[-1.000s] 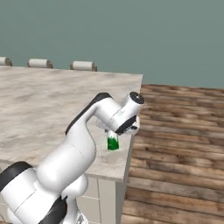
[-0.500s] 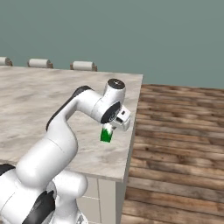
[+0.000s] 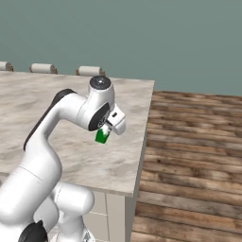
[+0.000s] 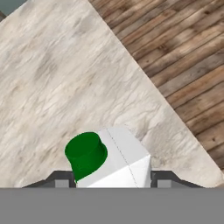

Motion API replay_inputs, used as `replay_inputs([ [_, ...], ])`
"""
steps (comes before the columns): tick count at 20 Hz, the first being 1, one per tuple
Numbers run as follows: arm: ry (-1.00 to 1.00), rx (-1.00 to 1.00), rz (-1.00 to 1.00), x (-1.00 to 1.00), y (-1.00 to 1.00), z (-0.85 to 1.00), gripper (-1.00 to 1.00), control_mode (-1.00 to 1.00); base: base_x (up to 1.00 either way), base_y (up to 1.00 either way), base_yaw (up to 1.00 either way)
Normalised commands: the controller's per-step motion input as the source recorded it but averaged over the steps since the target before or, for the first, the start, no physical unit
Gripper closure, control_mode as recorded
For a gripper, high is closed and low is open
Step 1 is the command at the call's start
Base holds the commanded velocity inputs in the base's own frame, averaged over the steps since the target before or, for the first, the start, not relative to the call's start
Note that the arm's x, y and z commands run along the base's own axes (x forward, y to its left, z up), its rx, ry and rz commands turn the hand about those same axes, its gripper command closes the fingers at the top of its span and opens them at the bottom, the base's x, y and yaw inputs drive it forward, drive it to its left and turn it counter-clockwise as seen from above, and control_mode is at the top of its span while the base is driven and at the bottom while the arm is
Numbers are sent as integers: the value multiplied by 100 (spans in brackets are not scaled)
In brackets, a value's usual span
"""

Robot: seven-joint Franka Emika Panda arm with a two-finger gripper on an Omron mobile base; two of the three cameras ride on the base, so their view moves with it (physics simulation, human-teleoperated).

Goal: Pick the milk from the counter and place it in the open cabinet.

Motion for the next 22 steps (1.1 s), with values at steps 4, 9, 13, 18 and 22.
replay_inputs([
  [4,-16,0,-5,-17,34,38,100,-100,0,0,0],
  [9,-10,-4,0,-17,9,29,100,-100,0,0,0],
  [13,-1,-17,4,0,0,18,100,-100,0,0,0],
  [18,-1,-11,7,-9,0,20,100,-100,0,0,0],
  [22,0,-1,0,0,0,2,100,-100,0,0,0],
])
